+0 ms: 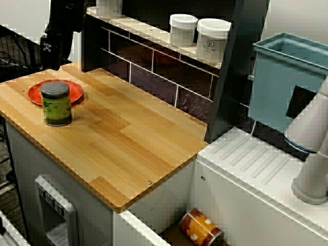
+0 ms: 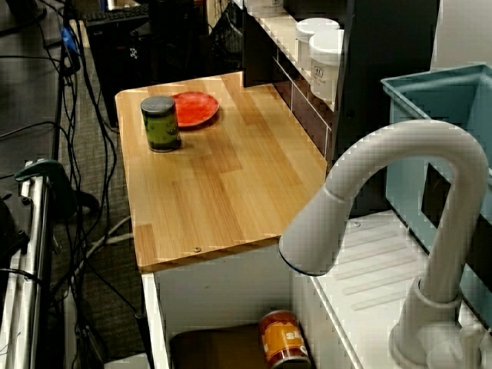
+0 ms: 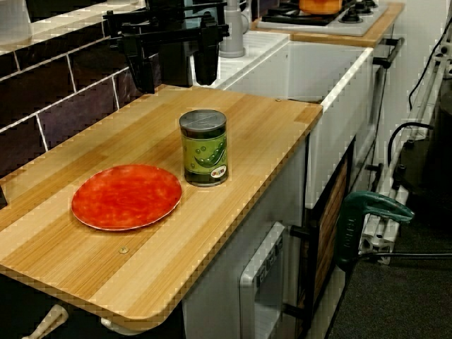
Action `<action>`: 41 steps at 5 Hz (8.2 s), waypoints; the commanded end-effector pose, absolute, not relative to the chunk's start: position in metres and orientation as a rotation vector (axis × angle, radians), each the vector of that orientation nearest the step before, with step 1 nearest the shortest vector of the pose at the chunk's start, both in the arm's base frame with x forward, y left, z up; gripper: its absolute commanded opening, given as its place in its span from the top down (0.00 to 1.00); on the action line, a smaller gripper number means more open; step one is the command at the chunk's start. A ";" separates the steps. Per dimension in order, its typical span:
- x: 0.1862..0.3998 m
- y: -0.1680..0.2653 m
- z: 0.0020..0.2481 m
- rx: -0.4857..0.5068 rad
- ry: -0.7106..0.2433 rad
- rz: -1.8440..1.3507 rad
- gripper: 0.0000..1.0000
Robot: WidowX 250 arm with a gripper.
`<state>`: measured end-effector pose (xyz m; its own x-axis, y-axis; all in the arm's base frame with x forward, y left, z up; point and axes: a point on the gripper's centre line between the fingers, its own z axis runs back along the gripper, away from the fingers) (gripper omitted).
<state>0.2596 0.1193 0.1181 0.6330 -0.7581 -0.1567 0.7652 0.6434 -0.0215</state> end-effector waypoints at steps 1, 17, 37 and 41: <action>0.260 0.119 0.118 0.048 0.157 -0.871 0.00; 0.278 0.054 0.090 -0.056 0.078 -0.886 0.00; 0.284 -0.084 0.119 0.113 0.018 -1.104 0.00; 0.278 -0.054 0.071 0.098 -0.026 -1.071 0.00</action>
<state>0.2769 -0.0518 0.0565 0.4893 -0.8702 -0.0580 0.8720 0.4868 0.0515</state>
